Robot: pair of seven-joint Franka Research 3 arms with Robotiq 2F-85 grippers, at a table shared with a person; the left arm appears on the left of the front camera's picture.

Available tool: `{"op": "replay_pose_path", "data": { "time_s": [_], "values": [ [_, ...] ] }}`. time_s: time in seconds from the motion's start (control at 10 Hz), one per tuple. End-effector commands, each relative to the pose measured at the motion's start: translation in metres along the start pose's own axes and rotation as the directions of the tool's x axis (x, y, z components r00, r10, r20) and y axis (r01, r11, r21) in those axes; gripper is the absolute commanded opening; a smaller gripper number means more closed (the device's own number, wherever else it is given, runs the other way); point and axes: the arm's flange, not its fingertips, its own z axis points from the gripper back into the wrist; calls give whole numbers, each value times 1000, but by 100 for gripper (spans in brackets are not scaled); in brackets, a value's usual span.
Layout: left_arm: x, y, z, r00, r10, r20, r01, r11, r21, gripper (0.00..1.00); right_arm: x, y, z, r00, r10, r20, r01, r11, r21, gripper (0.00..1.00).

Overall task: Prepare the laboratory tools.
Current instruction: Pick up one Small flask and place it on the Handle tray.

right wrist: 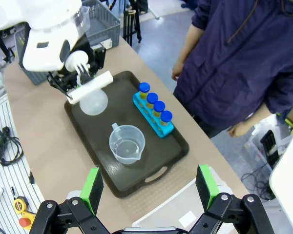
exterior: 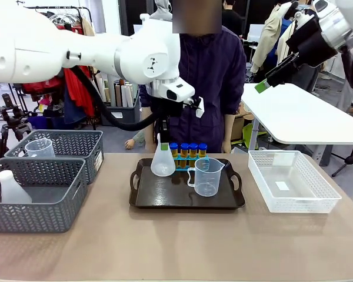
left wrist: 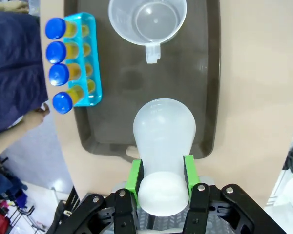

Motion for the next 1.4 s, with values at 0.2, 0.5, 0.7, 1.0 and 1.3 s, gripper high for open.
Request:
{"op": "replay_pose_path", "data": {
  "time_s": [0.2,0.5,0.7,1.0,1.3],
  "values": [
    [14,-6,-33,998,-13,-55,14,1000,25,0,0,0,2,1000,6,-2,-6,1000,-1,100],
    [16,-8,-56,999,27,-35,-26,999,18,0,0,0,2,1000,6,-2,-6,1000,-1,100],
    [10,-7,-72,998,48,-35,-47,999,4,0,0,0,2,1000,6,-2,-6,1000,-1,100],
    [1,1,-88,997,75,-16,-75,997,-27,0,0,0,2,1000,6,-2,-6,1000,-1,100],
    [-5,6,-98,996,95,5,-94,995,-41,0,0,0,2,1000,6,-2,-6,1000,-1,100]
  ]
}}
